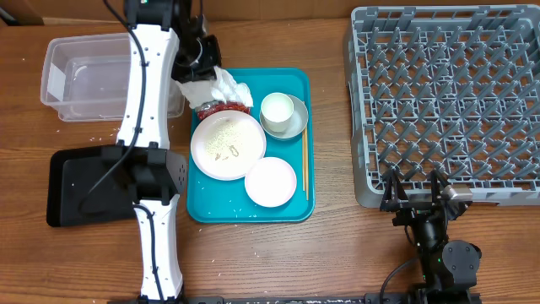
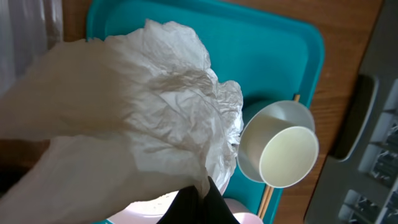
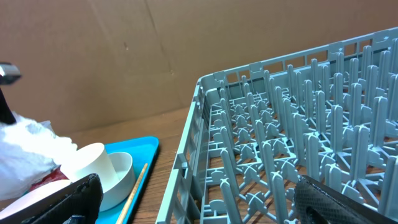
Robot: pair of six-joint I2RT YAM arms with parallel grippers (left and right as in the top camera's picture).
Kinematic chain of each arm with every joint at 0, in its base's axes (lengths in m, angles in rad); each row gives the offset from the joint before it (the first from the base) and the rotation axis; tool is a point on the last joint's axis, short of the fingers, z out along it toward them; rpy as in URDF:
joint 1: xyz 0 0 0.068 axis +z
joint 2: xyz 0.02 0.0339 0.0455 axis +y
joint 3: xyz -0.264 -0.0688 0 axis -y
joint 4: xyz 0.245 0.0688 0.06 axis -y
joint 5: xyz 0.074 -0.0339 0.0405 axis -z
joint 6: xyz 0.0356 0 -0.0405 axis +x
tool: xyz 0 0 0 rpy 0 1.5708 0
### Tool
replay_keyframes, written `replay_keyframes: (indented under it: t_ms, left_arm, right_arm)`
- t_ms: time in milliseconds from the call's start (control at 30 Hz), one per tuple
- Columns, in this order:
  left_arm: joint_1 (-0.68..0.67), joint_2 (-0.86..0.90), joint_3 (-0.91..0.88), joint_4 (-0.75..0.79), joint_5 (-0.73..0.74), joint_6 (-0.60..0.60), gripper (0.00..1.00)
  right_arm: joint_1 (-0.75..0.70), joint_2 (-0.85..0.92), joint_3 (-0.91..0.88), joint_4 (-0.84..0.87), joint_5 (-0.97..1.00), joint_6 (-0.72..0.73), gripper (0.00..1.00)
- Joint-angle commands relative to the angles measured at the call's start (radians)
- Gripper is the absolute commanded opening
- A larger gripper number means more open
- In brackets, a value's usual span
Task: Sort waste into correct bins and load items into the dishwasher
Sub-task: 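Carry the tissue left and drop it into the clear bin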
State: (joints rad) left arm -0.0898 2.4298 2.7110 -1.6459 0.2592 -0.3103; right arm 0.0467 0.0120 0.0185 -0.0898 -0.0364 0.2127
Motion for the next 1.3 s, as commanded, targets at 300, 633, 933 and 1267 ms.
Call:
replay_keyframes:
  t_ms: [300, 633, 933, 1267]
  left_arm:
    - [0.205, -0.006, 0.299, 0.002, 0.180, -0.066, 0.04]
    - [0.386, -0.006, 0.328, 0.005, 0.092, -0.126, 0.04]
    - [0.418, -0.003, 0.209, 0.098, -0.163, -0.142, 0.04]
    - [0.417, -0.003, 0.084, 0.229, -0.132, -0.139, 0.67]
  right_arm:
    - [0.004, -0.009, -0.010, 0.006, 0.010, -0.003, 1.00]
    - [0.004, -0.009, -0.010, 0.006, 0.010, -0.003, 1.00]
    - [0.004, -0.009, -0.010, 0.006, 0.010, -0.003, 1.00]
    - [0.004, -0.009, -0.010, 0.006, 0.010, -0.003, 1.00]
